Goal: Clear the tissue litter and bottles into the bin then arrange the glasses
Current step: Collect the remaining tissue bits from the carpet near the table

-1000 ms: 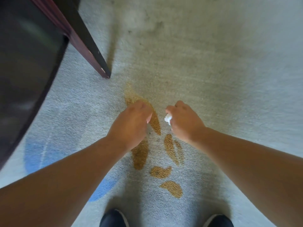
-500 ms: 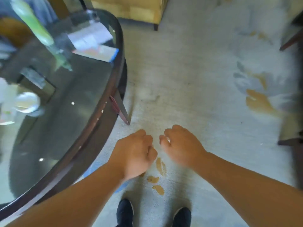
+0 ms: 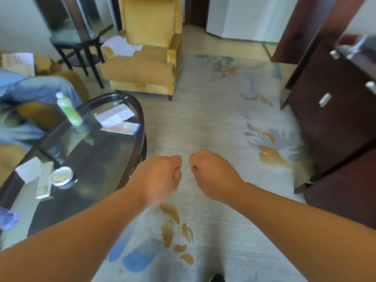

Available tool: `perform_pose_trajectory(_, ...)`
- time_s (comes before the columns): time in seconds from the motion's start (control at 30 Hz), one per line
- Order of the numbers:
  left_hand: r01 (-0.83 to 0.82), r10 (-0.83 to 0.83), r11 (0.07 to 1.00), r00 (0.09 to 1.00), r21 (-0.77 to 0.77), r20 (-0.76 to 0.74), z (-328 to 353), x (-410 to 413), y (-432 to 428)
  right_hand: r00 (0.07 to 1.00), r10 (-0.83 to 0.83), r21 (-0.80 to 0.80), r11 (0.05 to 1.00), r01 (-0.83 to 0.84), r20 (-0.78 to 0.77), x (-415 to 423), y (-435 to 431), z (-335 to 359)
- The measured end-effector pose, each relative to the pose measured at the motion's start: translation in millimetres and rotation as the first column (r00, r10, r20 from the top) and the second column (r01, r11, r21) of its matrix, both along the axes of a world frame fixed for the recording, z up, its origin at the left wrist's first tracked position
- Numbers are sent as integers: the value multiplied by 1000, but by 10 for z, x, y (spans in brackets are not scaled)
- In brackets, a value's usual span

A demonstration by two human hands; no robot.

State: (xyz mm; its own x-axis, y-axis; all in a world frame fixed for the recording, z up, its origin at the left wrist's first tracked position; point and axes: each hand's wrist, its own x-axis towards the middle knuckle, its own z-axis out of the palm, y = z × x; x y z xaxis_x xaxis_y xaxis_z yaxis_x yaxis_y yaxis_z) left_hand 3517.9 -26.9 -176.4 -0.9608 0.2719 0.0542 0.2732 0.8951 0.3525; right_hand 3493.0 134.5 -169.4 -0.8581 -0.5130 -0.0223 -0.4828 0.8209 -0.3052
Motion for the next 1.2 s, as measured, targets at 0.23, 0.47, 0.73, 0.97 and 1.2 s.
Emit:
perform_pose_trajectory(0.23, 197, -203, 977, 976, -78, -79, 690, 541, 296, 968, -219, -24, 976, 218, -123, 945, 254, 651)
perform_pose_trajectory(0.47, 401, -400, 916, 903, -26, -156, 1219, 1046, 908, 887, -414, -29, 908, 417, -207, 1836, 822, 1250)
perform_pose_trajectory(0.73, 597, -568, 802, 747, -26, -344, 1597, 1777, 1973, 754, -598, -143, 800, 583, -273, 2849, 1724, 1665)
perform_pose_trajectory(0.97, 776, -726, 629, 567, -42, -389, 1752, 2801, 3278, 752, -642, -240, 761, 603, -148, 4082, 2958, 1736)
perform_pose_trajectory(1.2, 875, -845, 476, 428, -86, -320, 1682, 4117, 4903, 624, -779, -247, 619, 746, -68, 5547, 4389, 1689)
